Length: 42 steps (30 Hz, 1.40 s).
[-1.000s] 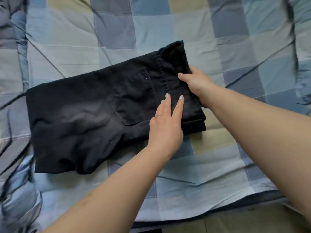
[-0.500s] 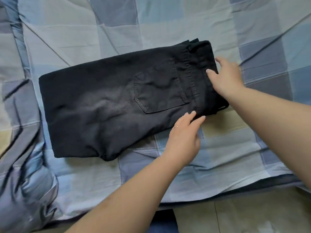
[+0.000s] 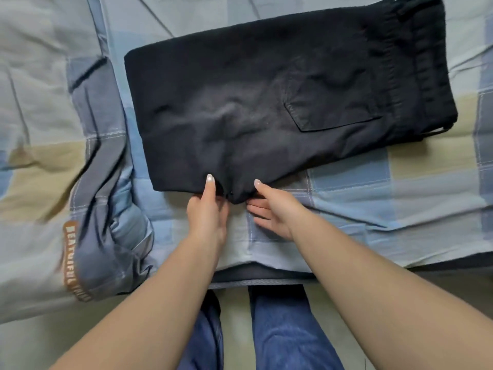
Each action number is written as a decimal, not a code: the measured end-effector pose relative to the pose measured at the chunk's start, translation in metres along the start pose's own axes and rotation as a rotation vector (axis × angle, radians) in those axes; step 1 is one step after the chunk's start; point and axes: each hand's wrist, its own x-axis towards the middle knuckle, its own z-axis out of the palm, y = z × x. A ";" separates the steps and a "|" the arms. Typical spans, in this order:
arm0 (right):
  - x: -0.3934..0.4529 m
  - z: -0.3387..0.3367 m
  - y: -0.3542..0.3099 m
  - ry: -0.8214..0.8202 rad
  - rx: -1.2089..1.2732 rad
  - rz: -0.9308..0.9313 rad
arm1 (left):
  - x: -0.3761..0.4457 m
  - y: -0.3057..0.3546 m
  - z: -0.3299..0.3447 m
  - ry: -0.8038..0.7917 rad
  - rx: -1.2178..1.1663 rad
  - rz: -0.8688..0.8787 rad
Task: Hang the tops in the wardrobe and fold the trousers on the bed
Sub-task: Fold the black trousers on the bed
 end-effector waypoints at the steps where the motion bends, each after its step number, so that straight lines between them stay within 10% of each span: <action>1: 0.005 0.007 0.002 0.029 0.025 -0.031 | 0.006 0.007 0.001 -0.001 -0.081 -0.021; 19: 0.001 0.035 0.028 0.444 -0.227 -0.261 | 0.063 0.049 -0.082 0.277 0.256 0.180; 23: -0.013 0.043 -0.016 0.311 -0.312 -0.538 | 0.080 0.079 -0.071 0.110 0.491 0.431; 27: -0.009 0.029 -0.096 0.421 -0.442 -0.883 | 0.108 0.120 -0.054 -0.117 0.584 0.305; 33: 0.015 0.008 -0.149 0.297 -0.568 -0.858 | 0.114 0.152 -0.058 -0.366 0.544 0.320; 42: 0.018 -0.030 -0.039 0.236 -0.444 -0.793 | 0.010 0.177 -0.019 -0.724 0.582 0.369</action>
